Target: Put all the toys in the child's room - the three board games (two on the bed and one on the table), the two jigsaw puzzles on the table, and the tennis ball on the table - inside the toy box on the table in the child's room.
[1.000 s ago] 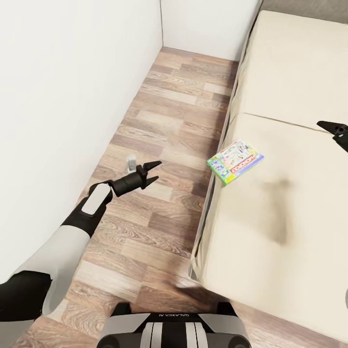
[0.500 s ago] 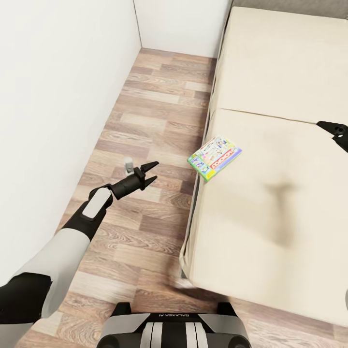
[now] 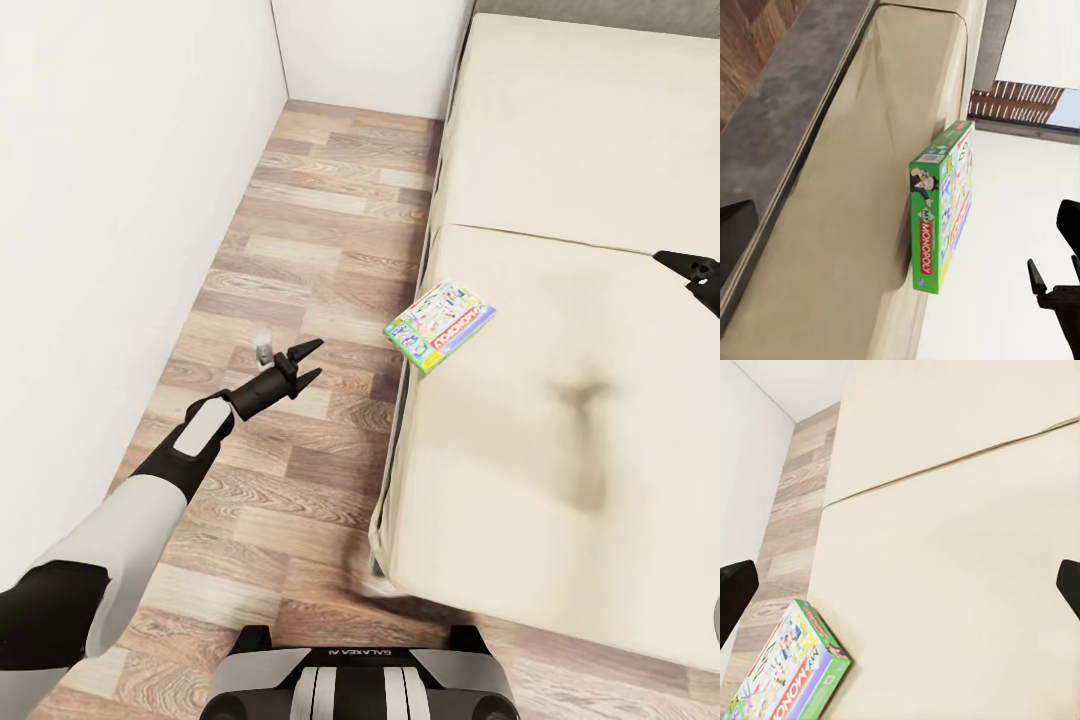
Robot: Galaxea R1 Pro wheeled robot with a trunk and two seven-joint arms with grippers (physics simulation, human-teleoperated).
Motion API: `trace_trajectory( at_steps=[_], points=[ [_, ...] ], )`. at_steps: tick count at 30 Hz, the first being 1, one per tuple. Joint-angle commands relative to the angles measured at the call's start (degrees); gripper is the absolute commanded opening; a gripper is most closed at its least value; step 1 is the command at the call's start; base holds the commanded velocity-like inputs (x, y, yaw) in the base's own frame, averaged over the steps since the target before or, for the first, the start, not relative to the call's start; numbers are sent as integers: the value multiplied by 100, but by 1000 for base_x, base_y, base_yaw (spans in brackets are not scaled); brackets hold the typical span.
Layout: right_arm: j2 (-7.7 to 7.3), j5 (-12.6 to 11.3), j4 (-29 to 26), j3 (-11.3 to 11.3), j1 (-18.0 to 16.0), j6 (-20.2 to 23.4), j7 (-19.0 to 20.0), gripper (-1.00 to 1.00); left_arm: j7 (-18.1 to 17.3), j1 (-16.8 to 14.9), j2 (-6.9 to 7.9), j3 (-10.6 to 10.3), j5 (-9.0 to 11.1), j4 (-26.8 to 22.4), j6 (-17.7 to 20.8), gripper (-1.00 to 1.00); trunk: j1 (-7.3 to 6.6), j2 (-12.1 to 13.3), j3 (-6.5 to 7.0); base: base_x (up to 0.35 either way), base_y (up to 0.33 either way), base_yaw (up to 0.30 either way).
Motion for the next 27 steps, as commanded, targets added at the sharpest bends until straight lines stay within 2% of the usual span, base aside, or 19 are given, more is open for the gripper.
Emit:
trace_trajectory(
  at_steps=[1,12,15,17,20,22,27],
  points=[
    [1,55,-1,-8,-5,28,60,100,-3,-4,6,-21,47,4,21,100,0,-1,-2,0,0,-10],
    [3,50,-1,-5,-2,28,63,100,-54,-32,7,-25,22,207,-148,100,0,-1,-2,0,0,-66],
    [4,50,-1,-5,10,28,63,100,-61,-43,2,-25,-57,239,-165,100,0,-1,-2,0,0,-199],
    [4,49,-9,-8,26,28,63,100,-67,-69,-5,-22,-192,265,-176,100,0,-1,-2,0,0,-228],
    [4,49,-18,-9,32,28,63,100,-70,-93,-8,-19,-263,278,-180,100,0,-1,-2,0,0,-241],
    [4,49,-33,-11,41,28,64,100,-79,-151,-15,-18,-380,319,-191,100,0,-1,-2,0,0,-251],
    [4,49,-45,-12,49,28,64,100,-126,-232,-22,-17,-484,424,-246,100,0,-1,-2,0,0,-207]
  ],
)
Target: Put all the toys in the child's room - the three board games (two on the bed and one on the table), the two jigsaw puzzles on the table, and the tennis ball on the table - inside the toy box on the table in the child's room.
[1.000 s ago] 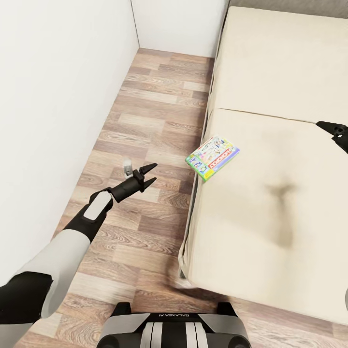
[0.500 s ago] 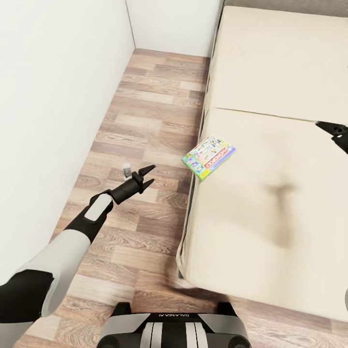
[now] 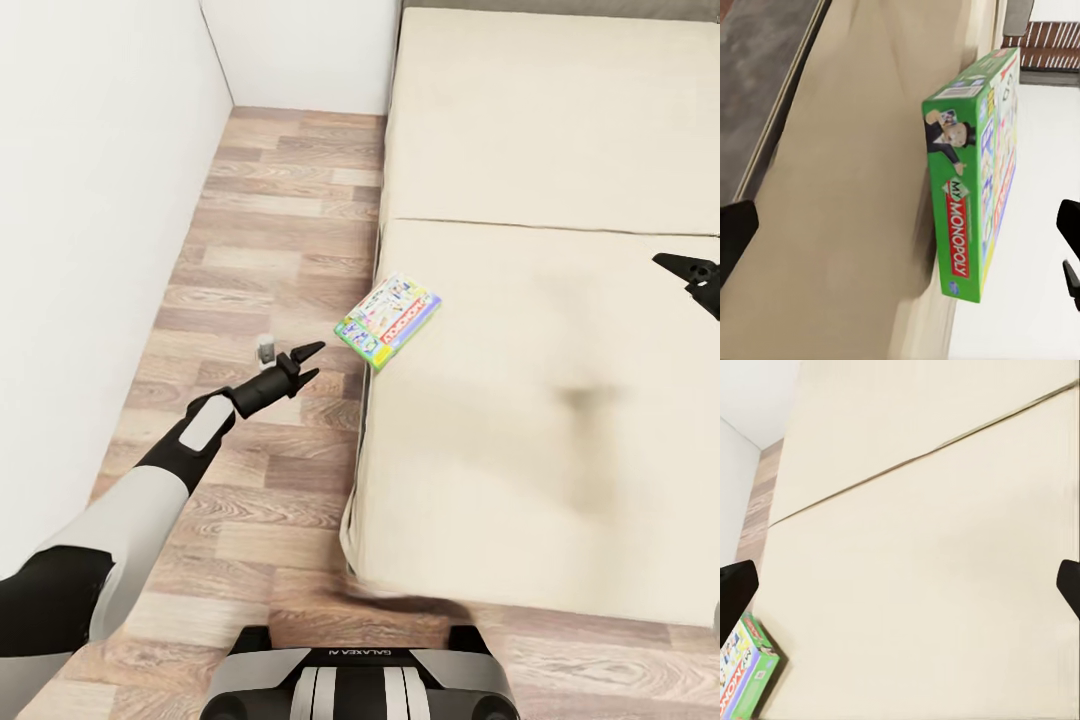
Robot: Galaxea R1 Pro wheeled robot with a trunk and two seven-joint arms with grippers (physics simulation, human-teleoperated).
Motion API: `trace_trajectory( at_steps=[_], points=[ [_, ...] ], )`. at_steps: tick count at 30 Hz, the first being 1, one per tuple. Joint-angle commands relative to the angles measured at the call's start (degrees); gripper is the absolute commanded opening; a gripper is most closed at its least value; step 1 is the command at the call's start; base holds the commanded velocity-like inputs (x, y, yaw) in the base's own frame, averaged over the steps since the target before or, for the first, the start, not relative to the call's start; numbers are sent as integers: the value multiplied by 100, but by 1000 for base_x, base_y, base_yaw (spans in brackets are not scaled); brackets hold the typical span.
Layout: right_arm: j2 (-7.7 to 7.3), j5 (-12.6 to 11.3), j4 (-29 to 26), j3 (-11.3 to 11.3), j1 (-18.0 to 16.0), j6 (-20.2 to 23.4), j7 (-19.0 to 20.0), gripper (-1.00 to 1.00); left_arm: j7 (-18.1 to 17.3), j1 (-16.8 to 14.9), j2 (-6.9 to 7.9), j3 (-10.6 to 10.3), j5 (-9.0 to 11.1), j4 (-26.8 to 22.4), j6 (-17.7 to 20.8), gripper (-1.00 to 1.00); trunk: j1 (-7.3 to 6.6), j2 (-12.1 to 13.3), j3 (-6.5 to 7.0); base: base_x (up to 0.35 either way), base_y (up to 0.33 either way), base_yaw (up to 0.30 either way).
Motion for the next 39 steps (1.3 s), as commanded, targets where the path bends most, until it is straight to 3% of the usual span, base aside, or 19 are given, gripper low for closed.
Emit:
trace_trajectory(
  at_steps=[1,16,39],
  points=[
    [1,58,-2,-7,-4,28,60,100,-27,-29,5,-25,28,41,2,100,0,-1,-2,0,0,-126],
    [2,58,-16,-8,17,28,60,100,-202,-131,-78,-32,-88,206,-112,100,0,-1,-2,0,0,-50],
    [73,32,-18,22,69,28,60,100,-242,-138,-75,-33,-181,226,-145,100,0,-1,-2,0,0,-3]
  ],
)
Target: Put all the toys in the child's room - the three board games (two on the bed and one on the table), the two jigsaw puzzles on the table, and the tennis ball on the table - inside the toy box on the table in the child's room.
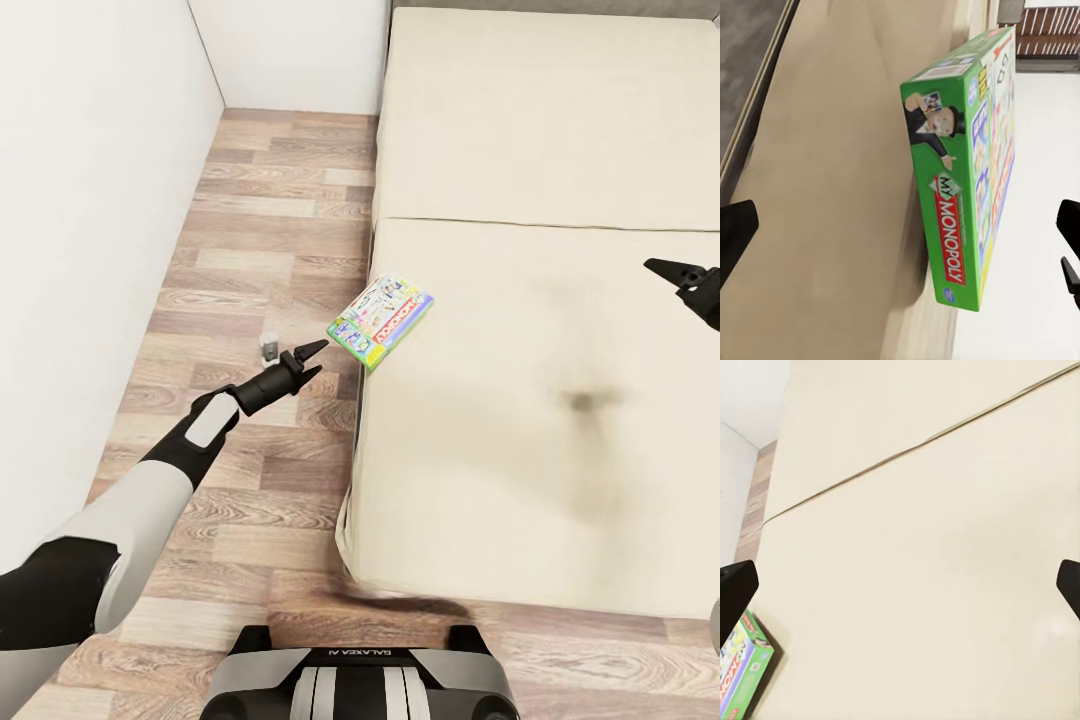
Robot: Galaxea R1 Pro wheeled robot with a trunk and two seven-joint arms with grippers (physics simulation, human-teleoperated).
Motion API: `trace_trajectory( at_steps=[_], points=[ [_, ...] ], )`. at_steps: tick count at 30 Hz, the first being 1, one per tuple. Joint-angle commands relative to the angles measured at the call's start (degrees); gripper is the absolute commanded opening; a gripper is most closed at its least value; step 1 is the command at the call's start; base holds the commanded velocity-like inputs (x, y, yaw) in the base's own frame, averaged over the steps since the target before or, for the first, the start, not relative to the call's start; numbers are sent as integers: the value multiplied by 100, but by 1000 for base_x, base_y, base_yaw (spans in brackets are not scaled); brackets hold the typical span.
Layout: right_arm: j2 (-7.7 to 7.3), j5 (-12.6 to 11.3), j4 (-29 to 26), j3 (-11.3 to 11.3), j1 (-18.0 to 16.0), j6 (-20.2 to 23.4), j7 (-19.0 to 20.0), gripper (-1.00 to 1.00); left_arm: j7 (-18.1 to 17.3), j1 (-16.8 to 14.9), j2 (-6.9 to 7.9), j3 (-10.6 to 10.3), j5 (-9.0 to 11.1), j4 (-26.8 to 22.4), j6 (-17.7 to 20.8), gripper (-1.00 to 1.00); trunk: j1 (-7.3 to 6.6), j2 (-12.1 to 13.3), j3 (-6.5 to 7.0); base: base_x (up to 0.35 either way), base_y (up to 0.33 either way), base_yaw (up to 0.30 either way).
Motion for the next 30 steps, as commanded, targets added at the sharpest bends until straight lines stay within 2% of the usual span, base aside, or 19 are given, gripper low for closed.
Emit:
trace_trajectory(
  at_steps=[1,18,30],
  points=[
    [1,55,-1,-8,-5,28,60,100,0,-3,6,-27,55,2,28,100,0,-1,-2,0,0,0],
    [8,47,-1,1,13,28,60,100,-69,-43,19,-25,48,1,-4,100,0,-1,-2,0,0,-3],
    [16,51,-1,0,95,28,60,100,-159,-80,3,-23,-29,1,-37,100,0,-1,-2,0,0,-120]
  ],
)
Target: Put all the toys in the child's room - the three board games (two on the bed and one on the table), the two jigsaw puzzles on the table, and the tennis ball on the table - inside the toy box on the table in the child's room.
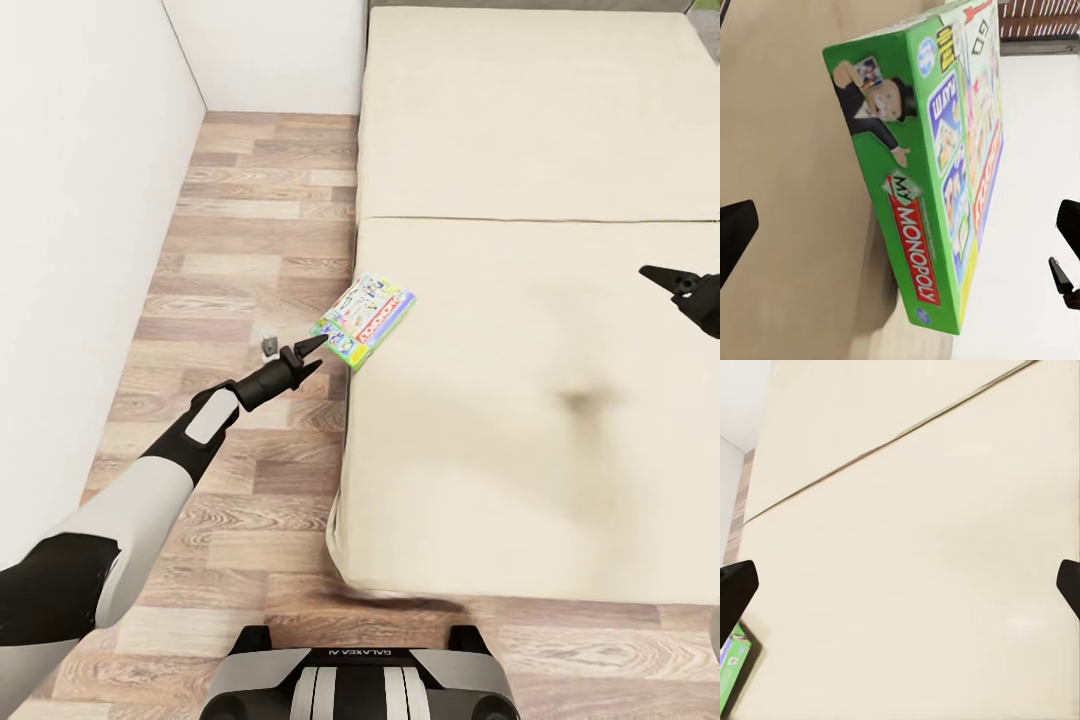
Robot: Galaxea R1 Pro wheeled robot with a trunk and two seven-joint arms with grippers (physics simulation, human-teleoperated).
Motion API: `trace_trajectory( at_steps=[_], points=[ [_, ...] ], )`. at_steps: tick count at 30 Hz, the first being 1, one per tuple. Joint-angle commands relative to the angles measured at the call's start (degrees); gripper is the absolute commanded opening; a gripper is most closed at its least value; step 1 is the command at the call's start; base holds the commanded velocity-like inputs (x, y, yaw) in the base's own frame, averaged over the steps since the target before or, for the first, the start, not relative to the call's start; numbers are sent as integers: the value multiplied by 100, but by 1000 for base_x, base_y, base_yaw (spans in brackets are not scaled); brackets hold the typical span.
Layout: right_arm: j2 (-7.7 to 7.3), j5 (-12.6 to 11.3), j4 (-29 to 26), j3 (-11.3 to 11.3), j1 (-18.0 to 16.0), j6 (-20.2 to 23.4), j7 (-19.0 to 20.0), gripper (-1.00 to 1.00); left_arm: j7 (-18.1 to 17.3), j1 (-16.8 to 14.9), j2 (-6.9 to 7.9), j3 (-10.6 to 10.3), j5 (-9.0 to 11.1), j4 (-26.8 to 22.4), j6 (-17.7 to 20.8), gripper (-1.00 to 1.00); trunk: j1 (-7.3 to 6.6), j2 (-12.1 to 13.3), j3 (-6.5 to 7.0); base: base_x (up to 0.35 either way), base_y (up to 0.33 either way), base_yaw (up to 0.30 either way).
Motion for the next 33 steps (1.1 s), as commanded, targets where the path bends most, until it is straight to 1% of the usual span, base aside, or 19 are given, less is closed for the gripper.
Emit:
trace_trajectory(
  at_steps=[1,11,33],
  points=[
    [1,58,0,-8,0,28,60,100,-3,-6,5,-26,36,1,28,100,0,-1,-2,0,0,-73],
    [2,58,0,-10,17,28,60,100,-27,-17,3,-23,-36,1,12,100,0,-1,-2,0,0,-35],
    [2,58,0,-3,22,28,60,100,-35,-40,27,-20,-57,1,-26,100,0,-1,-2,0,0,-4]
  ],
)
